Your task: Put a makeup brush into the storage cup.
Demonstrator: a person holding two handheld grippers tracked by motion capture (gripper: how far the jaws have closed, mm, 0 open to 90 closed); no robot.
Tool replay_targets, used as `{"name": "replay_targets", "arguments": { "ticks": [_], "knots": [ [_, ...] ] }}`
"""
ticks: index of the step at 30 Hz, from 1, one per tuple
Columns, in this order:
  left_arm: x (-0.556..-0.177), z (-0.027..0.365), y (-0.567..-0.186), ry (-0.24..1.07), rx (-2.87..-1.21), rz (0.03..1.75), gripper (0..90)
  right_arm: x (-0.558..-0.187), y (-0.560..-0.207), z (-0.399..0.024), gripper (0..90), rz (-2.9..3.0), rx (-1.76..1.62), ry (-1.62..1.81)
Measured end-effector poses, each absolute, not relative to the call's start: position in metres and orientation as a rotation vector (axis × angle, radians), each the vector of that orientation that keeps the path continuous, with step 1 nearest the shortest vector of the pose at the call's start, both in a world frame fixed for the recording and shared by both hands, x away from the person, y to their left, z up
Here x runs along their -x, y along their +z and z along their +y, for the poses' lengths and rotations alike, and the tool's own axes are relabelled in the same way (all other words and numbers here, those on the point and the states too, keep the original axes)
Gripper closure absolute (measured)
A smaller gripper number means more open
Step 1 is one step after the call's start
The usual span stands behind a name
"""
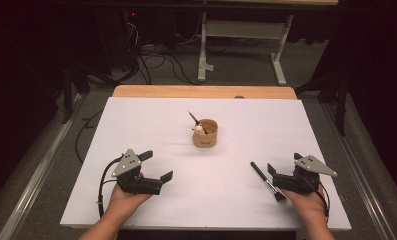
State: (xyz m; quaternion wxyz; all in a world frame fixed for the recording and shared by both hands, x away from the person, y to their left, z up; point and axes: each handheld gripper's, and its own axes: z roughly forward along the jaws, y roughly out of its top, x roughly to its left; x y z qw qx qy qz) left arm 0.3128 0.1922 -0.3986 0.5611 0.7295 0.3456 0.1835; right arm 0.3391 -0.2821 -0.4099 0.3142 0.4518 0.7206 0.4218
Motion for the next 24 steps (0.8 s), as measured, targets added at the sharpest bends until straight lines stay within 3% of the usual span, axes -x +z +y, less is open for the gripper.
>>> {"name": "replay_targets", "arguments": {
  "ticks": [24],
  "knots": [
    [-0.3124,0.1913,-0.3987,0.438,-1.707,0.811,1.5,-0.3442,-0.4015,-0.2758,3.0,2.084,-1.222,0.953]
  ]
}}
